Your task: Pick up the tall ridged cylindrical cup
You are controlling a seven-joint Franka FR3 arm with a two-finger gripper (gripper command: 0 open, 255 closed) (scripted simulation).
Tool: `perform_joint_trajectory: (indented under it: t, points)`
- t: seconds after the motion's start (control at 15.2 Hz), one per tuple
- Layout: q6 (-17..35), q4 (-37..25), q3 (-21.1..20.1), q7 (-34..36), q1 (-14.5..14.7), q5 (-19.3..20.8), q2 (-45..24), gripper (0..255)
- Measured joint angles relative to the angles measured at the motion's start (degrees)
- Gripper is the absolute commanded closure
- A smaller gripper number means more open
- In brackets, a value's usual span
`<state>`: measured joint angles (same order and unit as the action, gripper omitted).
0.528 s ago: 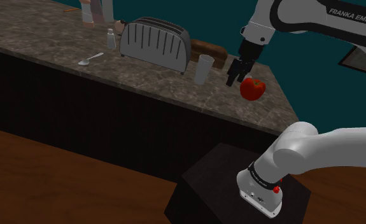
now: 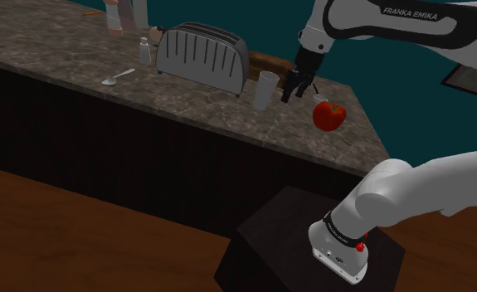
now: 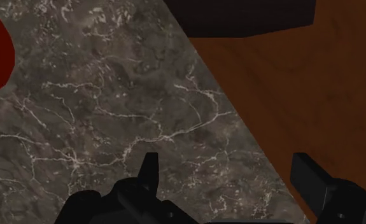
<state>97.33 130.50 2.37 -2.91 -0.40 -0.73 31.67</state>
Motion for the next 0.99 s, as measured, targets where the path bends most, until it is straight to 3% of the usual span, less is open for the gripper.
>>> perform_joint_trajectory:
  t: [0.46, 0.99]
  points:
    - [6.15, -10.13, 1.16, -2.18, -0.95, 2.98, -14.12, 0]
    - [8.49, -24.12, 2.29, -4.29, -1.93, 5.25, -28.13, 0]
